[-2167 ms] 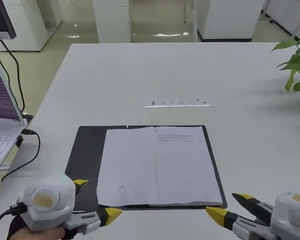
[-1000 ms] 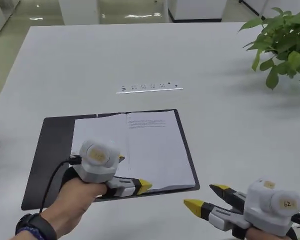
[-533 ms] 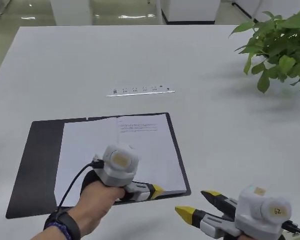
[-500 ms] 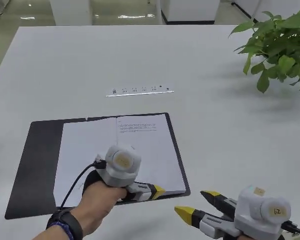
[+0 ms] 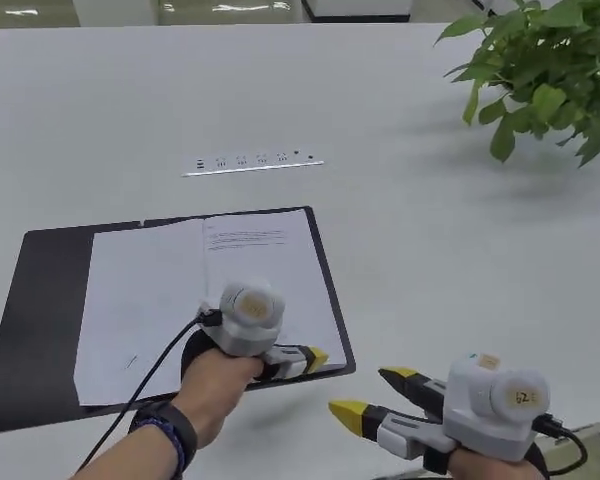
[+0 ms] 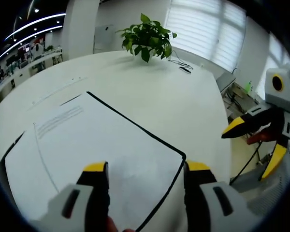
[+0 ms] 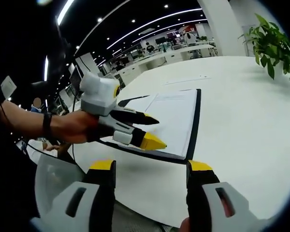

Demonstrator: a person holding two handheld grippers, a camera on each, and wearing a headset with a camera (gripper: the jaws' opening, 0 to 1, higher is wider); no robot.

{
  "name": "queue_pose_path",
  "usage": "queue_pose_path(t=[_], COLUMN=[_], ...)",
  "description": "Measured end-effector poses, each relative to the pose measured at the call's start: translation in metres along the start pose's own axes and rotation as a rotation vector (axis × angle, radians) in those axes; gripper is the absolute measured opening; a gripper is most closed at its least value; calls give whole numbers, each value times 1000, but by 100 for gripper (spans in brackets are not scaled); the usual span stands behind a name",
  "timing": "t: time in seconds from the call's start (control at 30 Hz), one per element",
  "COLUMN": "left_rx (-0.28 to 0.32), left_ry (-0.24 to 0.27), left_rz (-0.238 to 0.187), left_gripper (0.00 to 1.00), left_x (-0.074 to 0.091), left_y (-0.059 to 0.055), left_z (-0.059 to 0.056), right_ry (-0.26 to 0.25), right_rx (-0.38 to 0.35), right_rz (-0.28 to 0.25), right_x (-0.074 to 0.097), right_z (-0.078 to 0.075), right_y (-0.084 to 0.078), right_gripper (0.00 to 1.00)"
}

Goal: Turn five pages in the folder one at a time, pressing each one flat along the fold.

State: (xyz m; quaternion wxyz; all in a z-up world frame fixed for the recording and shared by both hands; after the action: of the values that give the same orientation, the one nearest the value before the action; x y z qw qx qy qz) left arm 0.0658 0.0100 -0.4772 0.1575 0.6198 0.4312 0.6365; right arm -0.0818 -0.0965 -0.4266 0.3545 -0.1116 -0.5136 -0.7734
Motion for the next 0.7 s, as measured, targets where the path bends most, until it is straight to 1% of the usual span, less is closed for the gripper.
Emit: queue_pose_path(t=[0.13,0.17,0.2,0.27,0.3,0.33,0.43,0.53,0.7], left_rx=[-19,-45,-73,-81,-107,-128,-139,-156,-152], left_ry=[12,33,57,62,79,86,87,96,97], left_rz=[34,43,40,41,47,49,44,45,31], left_gripper=[62,62,60,58,57,56,56,55,55], left_x=[-10,-11,-11,-13,-14,-14,-14,-15,-15], left_y=[-7,-9,-8,-9,-10,-11,-12,-12,-13], left_z=[-1,-1,1,0,1,0,-2,-1,0], right_ry=[7,9,11,15,17,19,22,26,31], right_rx=[-7,-9,-9,-11,-11,-13,-13,-15,-18], right_rz=[-1,3,5,10,12,14,24,30,29], right_x=[-1,-1,-2,-2,-2,-3,-4,-5,-9], right_z=[-2,-3,-4,-5,-6,-7,-9,-12,-16], right_y=[1,1,1,0,-1,-1,-3,-3,-1], right_gripper=[59,59,59,59,59,59,59,58,58])
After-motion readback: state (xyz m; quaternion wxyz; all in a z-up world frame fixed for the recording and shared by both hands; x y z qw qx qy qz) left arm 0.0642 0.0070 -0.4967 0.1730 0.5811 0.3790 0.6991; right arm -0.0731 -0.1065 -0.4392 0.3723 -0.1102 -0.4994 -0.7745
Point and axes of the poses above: the centre of the closed fingertips' face, and the gripper's own axes: x roughly backward along the fingers, z roughly to its left, y roughly out of its top, the point moved 8 cm from there along x, roughly backward along the fingers, and after that the axes turned 5 degrees about -x, right-handed, at the moved point
